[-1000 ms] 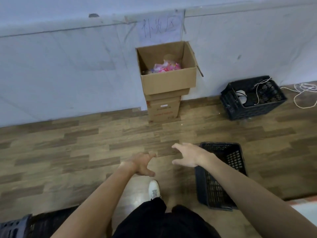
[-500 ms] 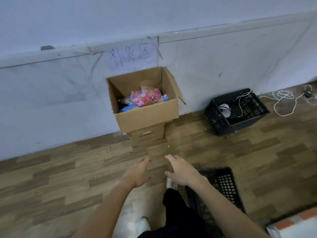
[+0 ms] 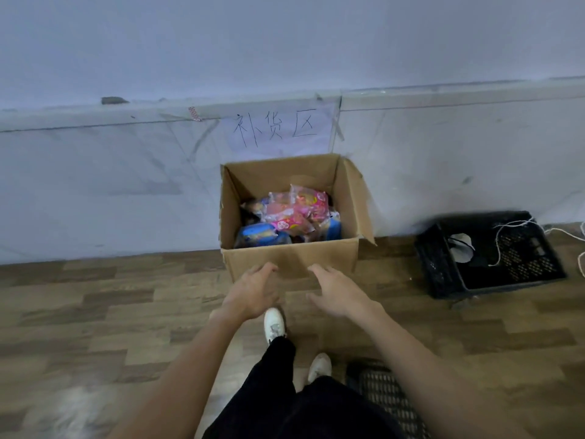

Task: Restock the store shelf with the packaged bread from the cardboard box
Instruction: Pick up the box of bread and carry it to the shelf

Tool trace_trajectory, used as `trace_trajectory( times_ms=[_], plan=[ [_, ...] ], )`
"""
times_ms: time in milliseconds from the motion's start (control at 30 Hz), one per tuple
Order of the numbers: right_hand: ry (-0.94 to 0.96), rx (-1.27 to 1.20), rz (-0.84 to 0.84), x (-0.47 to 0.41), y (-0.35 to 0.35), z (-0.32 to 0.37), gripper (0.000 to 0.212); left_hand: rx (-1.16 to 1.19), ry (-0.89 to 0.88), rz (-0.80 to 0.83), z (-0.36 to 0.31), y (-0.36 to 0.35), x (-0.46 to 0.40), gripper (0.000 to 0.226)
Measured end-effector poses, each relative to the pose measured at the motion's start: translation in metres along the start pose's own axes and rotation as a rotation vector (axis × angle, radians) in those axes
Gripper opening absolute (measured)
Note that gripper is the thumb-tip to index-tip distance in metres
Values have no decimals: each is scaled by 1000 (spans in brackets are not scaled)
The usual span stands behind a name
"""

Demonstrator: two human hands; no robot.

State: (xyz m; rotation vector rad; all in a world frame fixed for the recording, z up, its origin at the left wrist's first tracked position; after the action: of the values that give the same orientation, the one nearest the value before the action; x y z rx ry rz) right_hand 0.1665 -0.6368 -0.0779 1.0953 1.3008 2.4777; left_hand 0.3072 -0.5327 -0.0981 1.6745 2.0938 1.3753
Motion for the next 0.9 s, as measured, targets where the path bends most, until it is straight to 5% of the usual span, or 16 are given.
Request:
trace_trajectory(
  times_ms=[300,433,600,767,900],
  plan=[
    [-51,-19,18,-98,54,-11,60,-70,43,-44,27,69,-96,50],
    [-93,-4,-139,-125,86,-30,55,-158,-10,-133,39,98,-128,49],
    [-279,-123,-225,-145,103,-82,72,-103,160,-235,67,114,-145,74],
    [-480,-293,-219,-182,102,-132,88,192,361,-312,95,105,-166,98],
    [-640,-389,-109,-200,88,-167,54,220,455,-357,109,99,-171,94]
  ],
)
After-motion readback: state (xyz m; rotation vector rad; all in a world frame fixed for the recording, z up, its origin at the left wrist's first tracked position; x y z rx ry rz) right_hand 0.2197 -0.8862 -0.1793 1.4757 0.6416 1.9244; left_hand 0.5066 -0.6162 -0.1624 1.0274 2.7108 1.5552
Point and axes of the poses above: each hand's wrist, its own x-axis away from the middle knuckle, its own y-axis out of the back of the hand, z = x × y, the point moved 8 cm from there along -x, towards the middle knuckle, and after that the axes turned 9 degrees about x, right-handed, at the moved point
